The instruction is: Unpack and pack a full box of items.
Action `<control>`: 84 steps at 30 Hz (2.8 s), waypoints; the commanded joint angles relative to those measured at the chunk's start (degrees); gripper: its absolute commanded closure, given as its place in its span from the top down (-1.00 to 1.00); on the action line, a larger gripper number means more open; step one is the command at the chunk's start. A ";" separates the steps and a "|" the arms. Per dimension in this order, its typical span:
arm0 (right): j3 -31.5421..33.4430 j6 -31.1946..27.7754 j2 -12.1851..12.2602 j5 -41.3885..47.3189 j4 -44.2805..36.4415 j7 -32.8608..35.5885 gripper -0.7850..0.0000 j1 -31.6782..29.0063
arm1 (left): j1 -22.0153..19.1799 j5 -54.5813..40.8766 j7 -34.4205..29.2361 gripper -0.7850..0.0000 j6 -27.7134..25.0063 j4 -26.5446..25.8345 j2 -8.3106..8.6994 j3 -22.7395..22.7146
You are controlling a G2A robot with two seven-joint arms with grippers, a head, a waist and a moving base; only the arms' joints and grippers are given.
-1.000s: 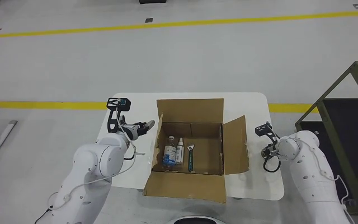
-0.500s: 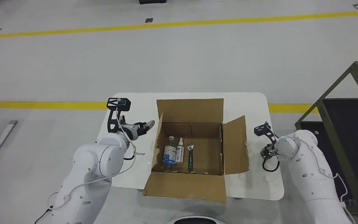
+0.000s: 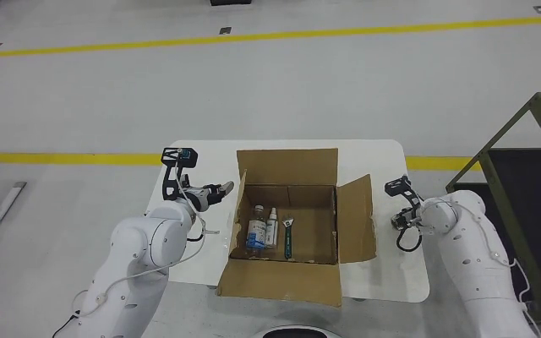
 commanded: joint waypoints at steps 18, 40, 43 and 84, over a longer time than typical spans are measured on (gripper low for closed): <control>12.32 -0.94 2.49 25.04 -41.53 -0.56 -1.00 -9.61 | 0.00 0.00 0.00 1.00 0.00 0.00 0.00 0.00; -11.80 6.47 0.58 18.03 -35.97 -9.18 -1.00 -1.24 | 0.00 0.00 0.00 1.00 0.00 0.00 0.00 0.00; -11.80 6.47 0.58 18.03 -35.97 -9.18 -1.00 -1.24 | 0.00 0.00 0.00 1.00 0.00 0.00 0.00 0.00; -49.17 37.34 -12.67 3.55 -6.64 -7.88 -1.00 9.54 | 0.00 0.00 0.00 1.00 0.00 0.00 0.00 0.00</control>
